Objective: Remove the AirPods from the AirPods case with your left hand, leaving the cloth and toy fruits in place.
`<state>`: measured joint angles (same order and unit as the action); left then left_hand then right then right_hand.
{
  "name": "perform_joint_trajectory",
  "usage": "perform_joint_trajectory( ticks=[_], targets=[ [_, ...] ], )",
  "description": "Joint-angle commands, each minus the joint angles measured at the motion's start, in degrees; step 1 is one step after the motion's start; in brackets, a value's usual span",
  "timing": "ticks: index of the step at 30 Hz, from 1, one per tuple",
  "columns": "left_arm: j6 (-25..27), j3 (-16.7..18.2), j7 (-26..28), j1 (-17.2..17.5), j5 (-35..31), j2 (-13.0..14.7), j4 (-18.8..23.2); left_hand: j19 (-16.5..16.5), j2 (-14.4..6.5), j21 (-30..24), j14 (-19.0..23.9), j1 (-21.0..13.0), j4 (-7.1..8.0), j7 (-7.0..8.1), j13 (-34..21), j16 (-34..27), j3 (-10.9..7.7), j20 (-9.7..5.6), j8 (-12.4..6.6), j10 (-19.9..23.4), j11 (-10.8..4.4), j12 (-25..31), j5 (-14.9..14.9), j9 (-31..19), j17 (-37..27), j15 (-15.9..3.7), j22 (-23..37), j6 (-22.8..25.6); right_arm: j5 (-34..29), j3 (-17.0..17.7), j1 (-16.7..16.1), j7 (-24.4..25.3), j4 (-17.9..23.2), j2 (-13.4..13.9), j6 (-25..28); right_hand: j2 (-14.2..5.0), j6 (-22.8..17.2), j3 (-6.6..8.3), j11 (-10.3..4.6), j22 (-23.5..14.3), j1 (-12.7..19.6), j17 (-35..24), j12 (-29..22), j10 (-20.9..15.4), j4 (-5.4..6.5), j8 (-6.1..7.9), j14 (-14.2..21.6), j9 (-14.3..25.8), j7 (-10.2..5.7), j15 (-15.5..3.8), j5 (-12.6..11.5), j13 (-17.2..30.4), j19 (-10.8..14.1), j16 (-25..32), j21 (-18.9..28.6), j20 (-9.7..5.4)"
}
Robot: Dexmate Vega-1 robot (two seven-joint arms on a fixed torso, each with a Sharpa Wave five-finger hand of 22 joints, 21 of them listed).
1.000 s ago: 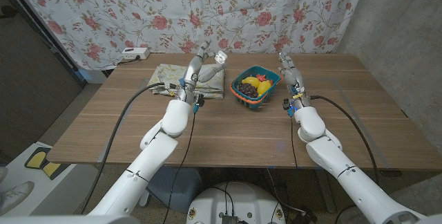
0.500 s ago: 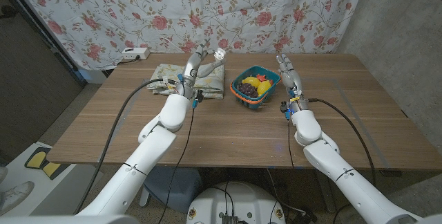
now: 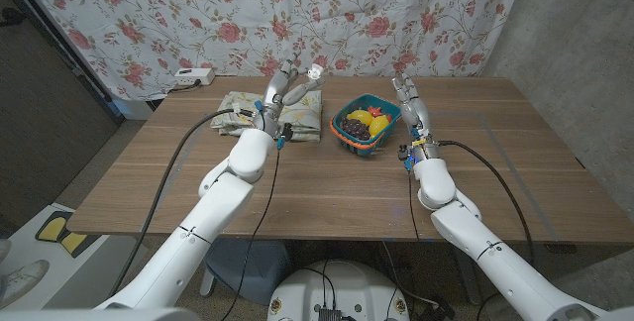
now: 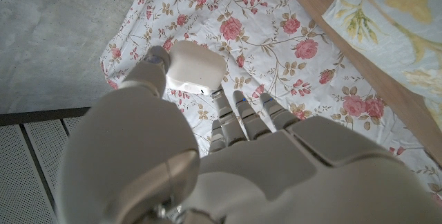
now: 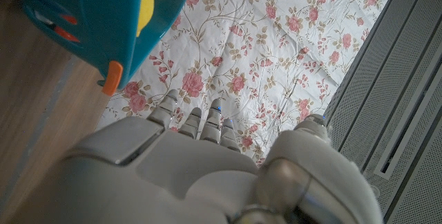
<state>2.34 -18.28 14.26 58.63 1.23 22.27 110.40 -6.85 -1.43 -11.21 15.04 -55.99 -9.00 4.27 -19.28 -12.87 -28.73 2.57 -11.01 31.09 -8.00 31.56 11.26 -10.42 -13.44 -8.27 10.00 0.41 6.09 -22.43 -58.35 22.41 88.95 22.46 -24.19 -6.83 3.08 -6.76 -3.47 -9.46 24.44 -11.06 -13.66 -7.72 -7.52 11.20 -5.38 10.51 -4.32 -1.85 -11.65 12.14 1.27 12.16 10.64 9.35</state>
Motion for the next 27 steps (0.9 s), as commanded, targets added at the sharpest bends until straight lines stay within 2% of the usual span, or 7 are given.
perform_joint_trajectory(
  ticks=[1, 6, 11, 17, 19, 21, 27],
  targets=[
    [1.22, -0.68, 1.08, -0.95, 4.69, -0.09, -0.25, -0.02, -0.63, 0.15, 0.12, -0.14, 0.02, -0.25, -7.18, 0.09, 0.26, 0.22, 0.02, 3.8, -4.29, 8.11, 0.37, 0.0, -0.19, 0.49, 0.13, -0.16, -0.91, -1.26, 0.2, 1.6, -0.78, -0.93, -1.84, -0.63, 0.03, 0.93, -0.51, -0.21, 1.58, -0.37, -0.5, -1.33, -0.34, 0.21, -0.41, 0.3, -0.81, -0.28, 0.23, 0.25, 0.05, 0.15, -0.1, 0.62],
    [1.93, -1.2, 1.5, -1.52, 5.69, 0.45, -0.09, 0.06, -0.74, 0.16, 0.05, -0.07, 0.06, -0.29, -7.2, 0.09, 0.36, 0.26, -0.01, 3.78, -4.27, 8.14, 0.43, 0.0, -0.21, 0.6, 0.13, -0.03, -2.5, -1.47, -0.55, 3.15, 0.7, -0.62, -0.64, -2.14, -0.03, 2.81, -1.22, -0.2, 4.28, -0.44, -0.45, -2.11, -1.18, 0.4, -0.17, 0.3, -1.33, -0.81, 0.04, 0.37, 0.26, 0.36, 0.03, 0.08],
    [2.83, -1.42, 1.94, -1.81, 7.53, 0.53, 0.13, 0.15, -0.8, 0.16, 0.0, 0.01, 0.09, -0.33, -7.23, 0.09, 0.48, 0.32, 0.0, 3.78, -4.27, 8.17, 0.49, 0.0, -0.22, 0.63, 0.14, 0.02, -4.31, -1.94, -1.16, 4.77, 2.52, -0.26, 1.4, -2.67, 0.17, 4.35, -1.78, -0.18, 6.73, -0.44, -0.45, -2.83, -1.89, 0.44, 0.2, 0.3, -1.66, -1.19, -0.18, 0.46, 0.79, 0.54, 0.18, -0.31],
    [2.99, -1.99, 2.5, -2.1, 8.24, 1.25, 0.23, 0.18, -0.81, 0.16, -0.06, 0.07, 0.1, -0.38, -7.25, 0.11, 0.58, 0.32, 0.02, 3.76, -4.26, 8.19, 0.53, 0.01, -0.22, 0.65, 0.14, 0.02, -5.84, -2.76, -1.43, 5.98, 3.46, -0.01, 2.61, -2.61, 0.37, 5.12, -2.0, -0.16, 8.14, -0.43, -0.4, -3.08, -2.26, 0.43, 0.23, 0.3, -1.82, -1.44, -0.27, 0.54, 0.99, 0.55, 0.2, -0.52],
    [1.3, -2.3, 3.13, -1.97, 8.02, 0.99, -0.59, 0.2, -0.89, 0.15, -0.09, 0.15, 0.16, -0.42, -7.26, 0.1, 0.64, 0.36, 0.03, 3.74, -4.26, 8.2, 0.55, 0.01, -0.24, 0.72, 0.14, 0.03, -5.97, -2.92, -1.58, 6.41, 3.83, -0.13, 3.35, -2.58, 0.48, 5.33, -2.07, -0.16, 8.53, -0.42, -0.36, -3.09, -2.35, 0.41, 0.26, 0.3, -1.86, -1.44, -0.3, 0.55, 1.01, 0.56, 0.19, -0.54],
    [2.88, -2.39, 2.19, -2.38, 8.9, 1.67, -0.04, 0.19, -0.96, 0.13, 0.1, 0.25, 0.22, -0.38, -7.28, 0.0, 0.72, 0.33, -0.02, 3.79, -4.25, 8.23, 0.58, 0.01, -0.26, 0.75, 0.14, 0.18, -6.48, -3.21, -1.43, 6.32, 3.85, 0.24, 3.58, -2.55, 0.54, 5.51, -2.09, -0.16, 8.88, -0.42, -0.33, -3.12, -2.41, 0.4, 0.26, 0.3, -1.89, -1.48, -0.32, 0.57, 1.04, 0.56, 0.19, -0.55],
    [2.92, -2.35, 2.79, -2.47, 10.69, 1.34, -0.04, 0.17, -0.92, 0.09, 0.2, 0.39, 0.21, -0.4, -7.31, -0.04, 0.92, 0.36, -0.06, 3.97, -4.22, 8.34, 0.63, 0.01, -0.24, 0.83, 0.15, 0.41, -8.3, -3.91, -0.85, 6.82, 4.41, 0.88, 4.58, -2.42, 0.7, 6.0, -2.23, -0.16, 9.84, -0.4, -0.21, -3.09, -2.57, 0.38, 0.21, 0.31, -1.95, -1.63, -0.37, 0.62, 1.09, 0.53, 0.17, -0.72]
  ],
)
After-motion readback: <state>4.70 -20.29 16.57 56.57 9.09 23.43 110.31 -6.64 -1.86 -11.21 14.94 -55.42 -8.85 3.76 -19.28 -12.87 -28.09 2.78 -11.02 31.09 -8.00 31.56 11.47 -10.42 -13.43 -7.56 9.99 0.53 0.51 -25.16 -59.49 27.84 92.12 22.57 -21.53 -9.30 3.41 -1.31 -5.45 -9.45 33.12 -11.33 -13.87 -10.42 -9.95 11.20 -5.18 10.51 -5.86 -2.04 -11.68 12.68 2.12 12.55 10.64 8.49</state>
